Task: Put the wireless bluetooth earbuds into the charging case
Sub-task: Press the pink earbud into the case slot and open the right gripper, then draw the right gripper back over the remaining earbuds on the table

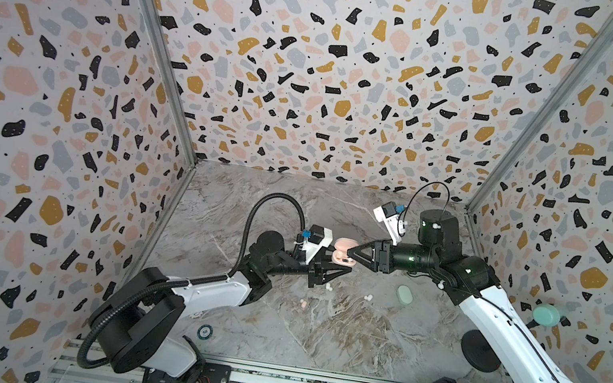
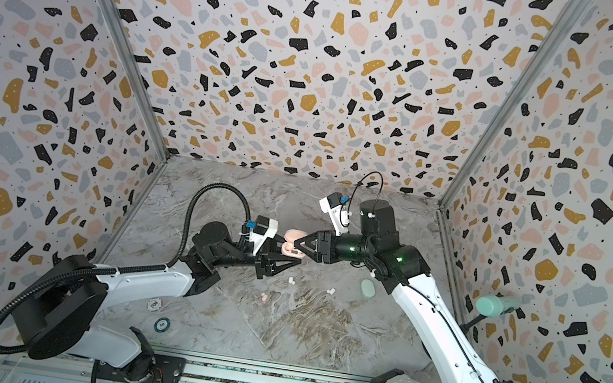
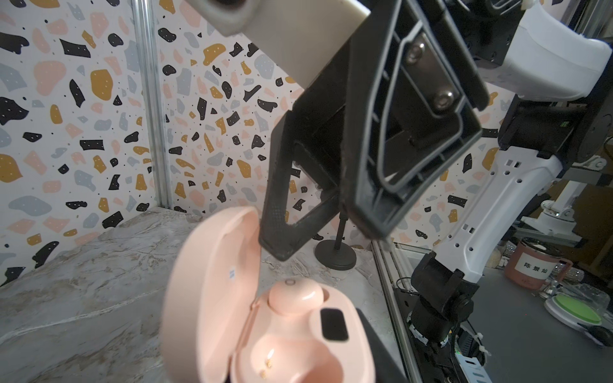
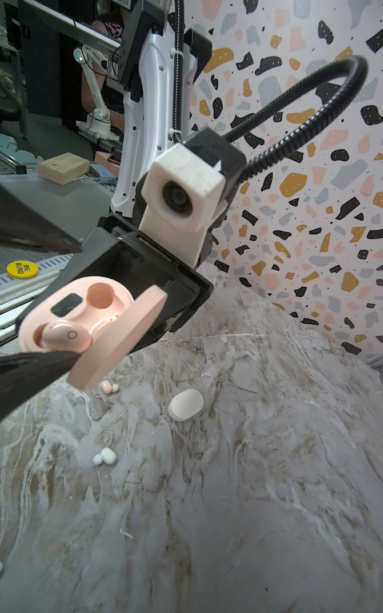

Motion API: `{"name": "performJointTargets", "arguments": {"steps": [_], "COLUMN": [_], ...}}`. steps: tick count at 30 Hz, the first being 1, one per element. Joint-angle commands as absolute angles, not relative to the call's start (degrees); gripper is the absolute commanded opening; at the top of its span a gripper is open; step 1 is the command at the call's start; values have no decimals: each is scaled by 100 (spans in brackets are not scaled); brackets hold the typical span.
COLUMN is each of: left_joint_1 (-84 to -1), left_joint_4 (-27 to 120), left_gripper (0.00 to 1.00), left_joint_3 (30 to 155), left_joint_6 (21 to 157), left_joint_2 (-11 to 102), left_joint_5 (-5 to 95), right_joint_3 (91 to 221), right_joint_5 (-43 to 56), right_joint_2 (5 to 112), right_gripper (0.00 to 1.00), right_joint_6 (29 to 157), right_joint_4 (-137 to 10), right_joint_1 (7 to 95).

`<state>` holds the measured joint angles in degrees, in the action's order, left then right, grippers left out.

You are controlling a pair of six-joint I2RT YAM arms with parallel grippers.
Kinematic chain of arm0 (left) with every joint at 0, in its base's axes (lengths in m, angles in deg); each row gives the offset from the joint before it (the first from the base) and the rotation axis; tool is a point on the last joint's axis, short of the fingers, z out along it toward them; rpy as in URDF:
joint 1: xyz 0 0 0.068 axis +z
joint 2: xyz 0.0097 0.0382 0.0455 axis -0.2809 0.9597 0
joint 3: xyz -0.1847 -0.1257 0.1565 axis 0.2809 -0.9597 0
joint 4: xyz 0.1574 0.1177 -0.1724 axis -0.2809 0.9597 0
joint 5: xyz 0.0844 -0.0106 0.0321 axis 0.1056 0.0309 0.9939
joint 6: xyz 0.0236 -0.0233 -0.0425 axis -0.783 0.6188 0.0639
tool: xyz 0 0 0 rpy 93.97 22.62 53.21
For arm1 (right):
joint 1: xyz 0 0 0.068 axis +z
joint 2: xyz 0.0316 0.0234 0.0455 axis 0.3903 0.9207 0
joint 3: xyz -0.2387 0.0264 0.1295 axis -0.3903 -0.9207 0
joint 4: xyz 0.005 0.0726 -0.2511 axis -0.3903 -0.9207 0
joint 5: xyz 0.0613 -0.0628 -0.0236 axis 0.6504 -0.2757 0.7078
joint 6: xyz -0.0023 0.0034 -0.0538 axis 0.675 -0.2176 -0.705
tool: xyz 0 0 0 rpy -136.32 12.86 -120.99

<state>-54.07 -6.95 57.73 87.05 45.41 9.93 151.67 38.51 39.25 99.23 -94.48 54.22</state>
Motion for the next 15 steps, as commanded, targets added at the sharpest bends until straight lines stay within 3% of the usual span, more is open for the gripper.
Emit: {"name": "performJointTargets", "arguments": {"steps": [1,9,15], "left_joint_1": [-5125,-4431,-3962], "left_joint_4": [-1445,-1360,-1377], "left_gripper": [41,42,42], "left_joint_3": [5595,5410,5434], "left_joint_6": [9125,9244,9277], "left_joint_2": [4560,4338,4315], "left_joint_5": [1000,1083,1078], "right_joint_3": [15323,14376,13386], "right_joint_5": [3626,2773,1953], "right_joint_2": [3637,3376,3834], "right_gripper": [52,61,62], "right_joint_6": [9928,10177,10511], "right_joint_4": [-9712,-9414,-8473], "right_joint_1": [5646,6496,7387]}}
